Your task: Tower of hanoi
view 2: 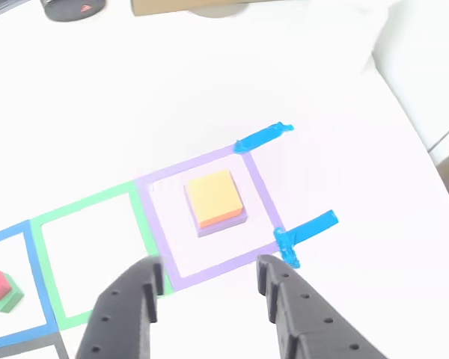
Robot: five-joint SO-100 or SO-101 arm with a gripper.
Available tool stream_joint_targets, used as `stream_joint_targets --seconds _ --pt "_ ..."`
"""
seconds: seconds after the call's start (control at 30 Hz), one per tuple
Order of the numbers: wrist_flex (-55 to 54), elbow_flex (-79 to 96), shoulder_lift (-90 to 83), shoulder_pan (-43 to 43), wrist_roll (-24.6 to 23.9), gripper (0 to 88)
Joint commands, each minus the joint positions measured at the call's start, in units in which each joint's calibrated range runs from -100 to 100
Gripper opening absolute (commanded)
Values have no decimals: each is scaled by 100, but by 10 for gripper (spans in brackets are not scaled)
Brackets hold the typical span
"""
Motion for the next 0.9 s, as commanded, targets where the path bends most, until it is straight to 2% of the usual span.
stream_joint_targets --seconds 0.0,0.13,0.4,0.87 --pt "-1257 1892 -694 346 0 221" --pt "-2852 3756 -993 557 0 277" --pt "-6892 7101 -871 825 0 391" --pt "-11613 8856 1171 729 0 438"
